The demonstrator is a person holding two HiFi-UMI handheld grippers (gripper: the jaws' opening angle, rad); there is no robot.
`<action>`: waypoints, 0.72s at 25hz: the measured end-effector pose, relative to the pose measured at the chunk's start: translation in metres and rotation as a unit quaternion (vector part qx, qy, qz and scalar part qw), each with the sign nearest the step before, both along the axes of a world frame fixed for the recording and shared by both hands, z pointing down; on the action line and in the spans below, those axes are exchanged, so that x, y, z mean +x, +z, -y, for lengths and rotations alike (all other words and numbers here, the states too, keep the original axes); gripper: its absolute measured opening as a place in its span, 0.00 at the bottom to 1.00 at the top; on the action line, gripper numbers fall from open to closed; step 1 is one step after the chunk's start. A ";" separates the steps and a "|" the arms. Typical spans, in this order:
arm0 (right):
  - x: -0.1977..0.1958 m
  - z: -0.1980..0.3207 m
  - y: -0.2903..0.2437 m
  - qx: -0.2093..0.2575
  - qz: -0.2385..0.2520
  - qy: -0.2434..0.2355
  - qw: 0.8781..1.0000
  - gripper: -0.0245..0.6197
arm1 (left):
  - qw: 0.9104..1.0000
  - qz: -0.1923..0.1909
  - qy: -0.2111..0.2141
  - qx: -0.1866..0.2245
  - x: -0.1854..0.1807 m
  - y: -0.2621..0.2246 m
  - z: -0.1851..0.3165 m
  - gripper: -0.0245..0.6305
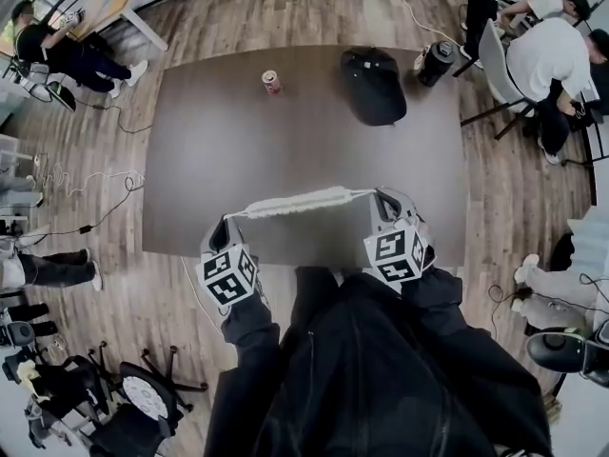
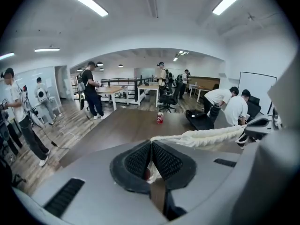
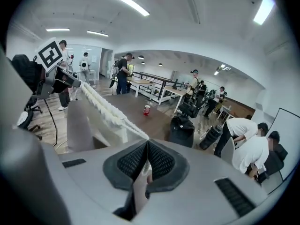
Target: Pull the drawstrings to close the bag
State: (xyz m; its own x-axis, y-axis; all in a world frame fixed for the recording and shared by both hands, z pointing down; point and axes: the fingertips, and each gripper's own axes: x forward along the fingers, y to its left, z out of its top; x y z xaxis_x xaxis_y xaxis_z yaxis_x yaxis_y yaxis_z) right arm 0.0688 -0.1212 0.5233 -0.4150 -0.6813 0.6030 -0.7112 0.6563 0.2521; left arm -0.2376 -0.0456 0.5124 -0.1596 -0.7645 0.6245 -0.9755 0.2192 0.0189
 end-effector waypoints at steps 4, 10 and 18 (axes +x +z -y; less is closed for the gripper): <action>0.008 0.009 -0.019 0.021 0.013 0.016 1.000 0.08 | 0.999 0.002 -0.017 0.029 -0.002 -0.023 0.004 0.10; 0.013 0.010 -0.033 0.028 0.020 0.040 0.999 0.08 | 0.996 -0.021 -0.065 0.057 -0.028 -0.035 -0.012 0.10; 0.022 0.008 -0.040 0.029 0.026 0.058 0.998 0.08 | 0.988 -0.035 -0.123 0.086 -0.060 -0.050 -0.028 0.09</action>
State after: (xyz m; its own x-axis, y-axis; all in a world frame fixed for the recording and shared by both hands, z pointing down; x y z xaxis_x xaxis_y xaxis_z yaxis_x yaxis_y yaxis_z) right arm 0.0904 -0.1295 0.4832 -0.3616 -0.7598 0.5404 -0.7947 0.5543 0.2475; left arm -0.2972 -0.0174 0.4628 -0.3148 -0.8034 0.5054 -0.8882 0.4371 0.1416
